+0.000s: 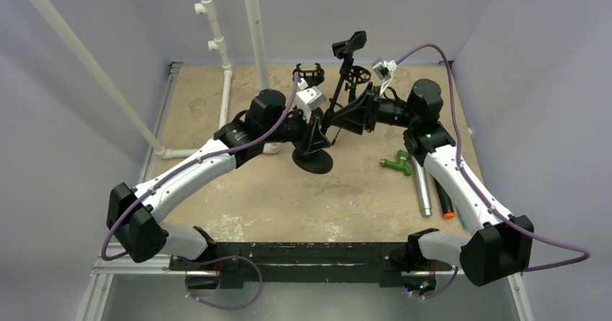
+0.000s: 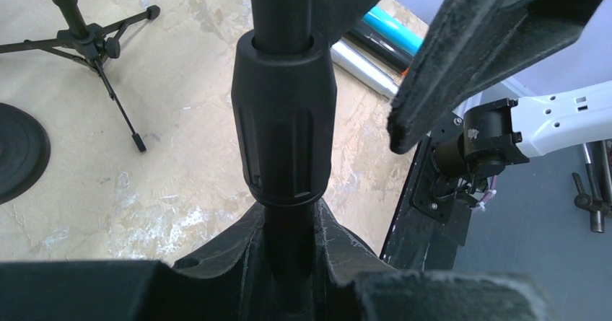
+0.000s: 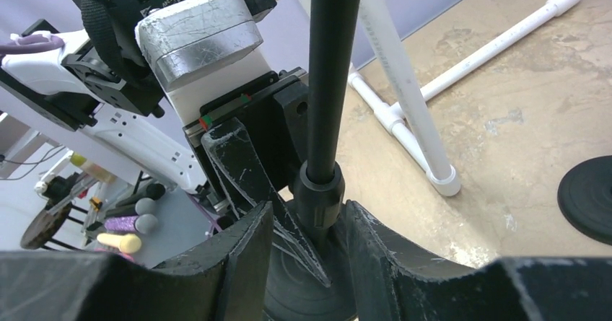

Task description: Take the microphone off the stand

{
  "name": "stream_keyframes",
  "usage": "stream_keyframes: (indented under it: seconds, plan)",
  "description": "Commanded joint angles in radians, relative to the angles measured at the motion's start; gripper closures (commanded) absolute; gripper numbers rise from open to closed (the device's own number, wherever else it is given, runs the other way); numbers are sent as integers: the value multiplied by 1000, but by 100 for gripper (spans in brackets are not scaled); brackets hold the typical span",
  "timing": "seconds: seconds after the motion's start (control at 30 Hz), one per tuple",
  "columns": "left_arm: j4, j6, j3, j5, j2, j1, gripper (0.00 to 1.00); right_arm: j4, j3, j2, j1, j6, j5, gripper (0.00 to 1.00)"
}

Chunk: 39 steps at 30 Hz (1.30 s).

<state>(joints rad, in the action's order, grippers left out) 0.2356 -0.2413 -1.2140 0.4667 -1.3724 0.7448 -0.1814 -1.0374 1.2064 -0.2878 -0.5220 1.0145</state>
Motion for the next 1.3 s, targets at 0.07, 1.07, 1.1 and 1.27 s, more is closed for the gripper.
stream_keyframes:
  seconds: [0.07, 1.07, 1.1, 1.27]
  plan:
    - [-51, 26, -70, -27, -6, 13, 100, -163, 22, 3, -5, -116, -12, 63]
    - [-98, 43, -51, 104, -7, 30, 100, -111, 52, 3, -27, -22, -11, 93]
    - [-112, 44, -41, 126, 2, 30, 100, -89, 50, -1, -25, 3, -14, 94]
    - [-206, 42, 23, 276, 39, 20, 100, -53, 55, -13, -8, 63, -2, 98]
